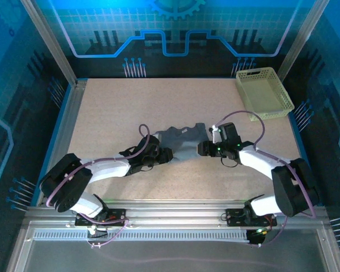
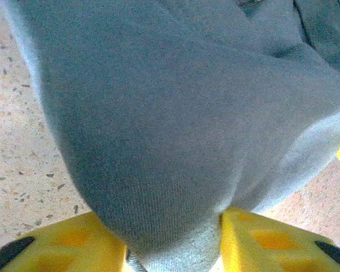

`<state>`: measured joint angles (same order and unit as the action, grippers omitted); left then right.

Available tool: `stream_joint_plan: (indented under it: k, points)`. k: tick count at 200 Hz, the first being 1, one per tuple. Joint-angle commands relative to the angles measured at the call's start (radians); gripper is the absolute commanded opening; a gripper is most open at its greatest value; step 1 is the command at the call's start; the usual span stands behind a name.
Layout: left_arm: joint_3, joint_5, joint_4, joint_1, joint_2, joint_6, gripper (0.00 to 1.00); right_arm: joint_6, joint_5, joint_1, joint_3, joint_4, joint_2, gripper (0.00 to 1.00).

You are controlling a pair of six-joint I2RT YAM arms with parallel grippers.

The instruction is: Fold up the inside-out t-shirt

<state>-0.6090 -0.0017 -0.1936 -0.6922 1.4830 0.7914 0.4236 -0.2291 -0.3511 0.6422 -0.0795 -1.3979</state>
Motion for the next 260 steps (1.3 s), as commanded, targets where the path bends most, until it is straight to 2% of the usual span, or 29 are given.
stream_joint_plan:
  k: [1,10,28,48,69,76,84,95,107,125,145,167,193,215,228,260]
  points:
    - [-0.019,0.015,-0.002,-0.007,0.005,-0.032,0.29,-0.014,-0.001,0.003,0.043,-0.003,0.003,0.40]
    - [-0.011,0.011,0.009,-0.007,-0.002,-0.036,0.24,-0.005,0.033,-0.002,0.045,-0.046,0.008,0.29]
    - [0.013,0.002,0.044,-0.007,-0.028,-0.052,0.15,0.021,0.104,-0.008,0.039,-0.132,0.014,0.16]
    - [0.040,0.005,0.078,-0.008,-0.051,-0.076,0.12,0.049,0.138,-0.012,0.020,-0.190,0.019,0.08]
    - [0.065,0.028,0.096,-0.008,-0.051,-0.083,0.13,0.084,0.147,-0.018,-0.003,-0.214,0.017,0.09]
    - [0.072,0.036,0.097,-0.007,-0.049,-0.081,0.14,0.084,0.136,-0.023,-0.011,-0.206,0.018,0.11]
    - [0.078,0.045,0.098,-0.007,-0.051,-0.080,0.18,0.074,0.123,-0.033,-0.010,-0.200,0.023,0.18]
    - [0.079,0.044,0.111,-0.007,-0.065,-0.079,0.28,0.060,0.138,-0.051,0.012,-0.222,0.038,0.35]
    - [0.069,0.021,0.149,-0.007,-0.107,-0.086,0.35,0.046,0.183,-0.064,0.058,-0.281,0.066,0.48]
    - [0.010,-0.054,0.262,-0.006,-0.195,-0.108,0.53,0.026,0.273,-0.068,0.154,-0.407,0.115,0.61]
    - [-0.082,-0.104,0.338,-0.001,-0.251,-0.144,0.58,-0.018,0.300,-0.070,0.261,-0.468,0.158,0.62]
    - [-0.199,-0.107,0.343,0.008,-0.198,-0.163,0.61,-0.027,0.241,-0.078,0.350,-0.456,0.126,0.60]
    - [-0.293,-0.026,0.271,0.048,-0.049,-0.142,0.60,0.019,0.189,-0.075,0.431,-0.423,-0.009,0.59]
    - [-0.322,0.038,0.194,0.104,0.088,-0.087,0.52,0.061,0.154,-0.068,0.475,-0.385,-0.149,0.57]
    - [-0.326,0.078,0.147,0.136,0.160,-0.065,0.50,0.076,0.133,-0.066,0.482,-0.344,-0.224,0.57]
    - [-0.313,0.070,0.102,0.192,0.242,-0.042,0.50,0.098,0.153,-0.034,0.480,-0.276,-0.362,0.57]
